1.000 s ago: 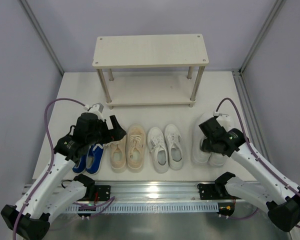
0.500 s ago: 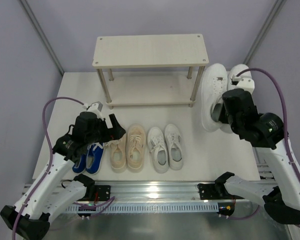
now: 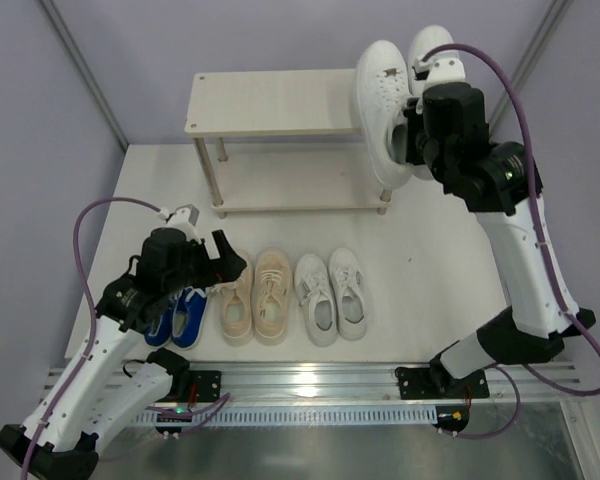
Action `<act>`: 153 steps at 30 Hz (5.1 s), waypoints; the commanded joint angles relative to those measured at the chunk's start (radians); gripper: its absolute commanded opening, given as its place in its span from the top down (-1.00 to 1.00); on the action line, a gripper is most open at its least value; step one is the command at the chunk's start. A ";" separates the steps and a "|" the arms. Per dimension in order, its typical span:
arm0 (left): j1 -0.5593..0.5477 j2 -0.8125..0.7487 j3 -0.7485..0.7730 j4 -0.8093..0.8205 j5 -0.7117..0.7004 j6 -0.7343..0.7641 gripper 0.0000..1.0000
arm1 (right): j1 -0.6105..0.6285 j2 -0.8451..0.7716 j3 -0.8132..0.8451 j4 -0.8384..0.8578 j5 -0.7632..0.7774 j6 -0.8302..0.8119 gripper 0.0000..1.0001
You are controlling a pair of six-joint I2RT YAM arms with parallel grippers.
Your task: Place and organize the shoes onto the shoe shelf
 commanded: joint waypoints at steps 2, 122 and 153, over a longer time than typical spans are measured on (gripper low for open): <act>-0.003 -0.039 0.049 -0.035 -0.045 0.023 -0.99 | 0.001 0.116 0.186 0.350 -0.022 -0.138 0.92; -0.204 0.983 0.823 0.737 0.240 -0.517 0.99 | -0.031 -0.813 -1.377 0.737 0.004 0.337 0.75; -0.100 1.090 0.921 0.674 0.220 -0.491 0.99 | -0.031 -0.827 -1.387 0.717 0.022 0.332 0.75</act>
